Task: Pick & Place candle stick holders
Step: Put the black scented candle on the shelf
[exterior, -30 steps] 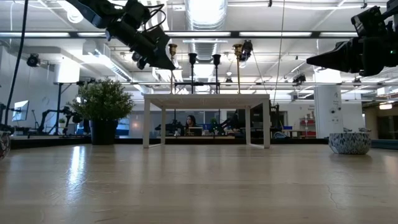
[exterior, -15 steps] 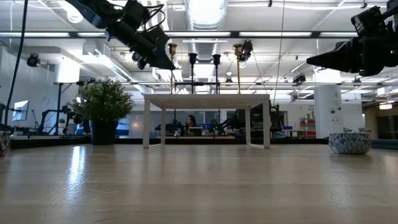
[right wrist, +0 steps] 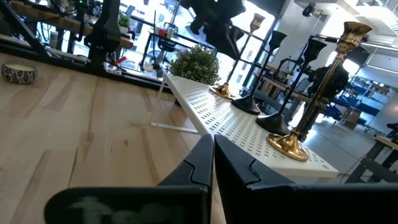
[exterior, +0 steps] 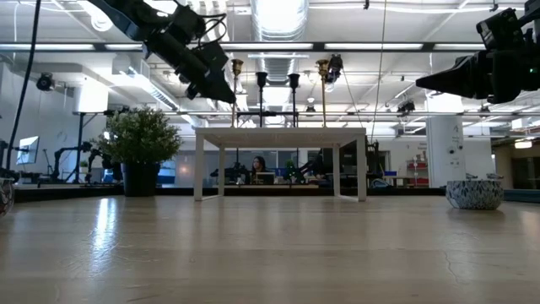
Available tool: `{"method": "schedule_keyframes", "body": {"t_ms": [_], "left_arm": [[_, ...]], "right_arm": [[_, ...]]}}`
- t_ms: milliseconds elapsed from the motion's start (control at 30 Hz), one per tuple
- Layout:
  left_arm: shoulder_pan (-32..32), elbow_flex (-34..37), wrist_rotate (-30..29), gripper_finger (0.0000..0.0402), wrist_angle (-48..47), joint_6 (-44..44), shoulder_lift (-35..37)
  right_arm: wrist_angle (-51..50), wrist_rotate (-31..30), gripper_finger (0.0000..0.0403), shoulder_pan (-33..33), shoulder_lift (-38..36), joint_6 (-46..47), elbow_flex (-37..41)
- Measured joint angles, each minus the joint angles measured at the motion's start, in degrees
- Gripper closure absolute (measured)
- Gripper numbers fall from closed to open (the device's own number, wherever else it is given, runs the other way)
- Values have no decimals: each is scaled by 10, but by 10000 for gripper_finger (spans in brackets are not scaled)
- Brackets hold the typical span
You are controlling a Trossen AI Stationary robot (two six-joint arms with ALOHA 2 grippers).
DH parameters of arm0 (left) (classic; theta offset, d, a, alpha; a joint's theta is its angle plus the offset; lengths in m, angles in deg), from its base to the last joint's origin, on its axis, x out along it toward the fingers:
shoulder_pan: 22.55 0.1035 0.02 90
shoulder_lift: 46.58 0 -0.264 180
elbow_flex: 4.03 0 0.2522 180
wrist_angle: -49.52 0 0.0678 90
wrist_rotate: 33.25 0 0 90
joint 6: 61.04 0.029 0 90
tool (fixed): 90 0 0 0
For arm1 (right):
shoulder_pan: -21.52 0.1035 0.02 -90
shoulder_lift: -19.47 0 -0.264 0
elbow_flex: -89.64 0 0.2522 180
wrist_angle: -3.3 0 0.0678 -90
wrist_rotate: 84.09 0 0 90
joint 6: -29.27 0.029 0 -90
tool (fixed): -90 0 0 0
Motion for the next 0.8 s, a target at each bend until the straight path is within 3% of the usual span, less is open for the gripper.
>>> {"method": "schedule_keyframes", "body": {"t_ms": [200, 567, 800], "left_arm": [[1, 0, -5, 257, -2, -6, 0], [1, -1, -73, 168, -63, -2, 30], [1, -1, -74, 150, -131, 10, 77]], "right_arm": [[0, 0, 394, 0, 0, 0, 0], [0, 0, 394, 0, 0, 0, 0], [0, 0, 394, 0, 0, 0, 0]]}}
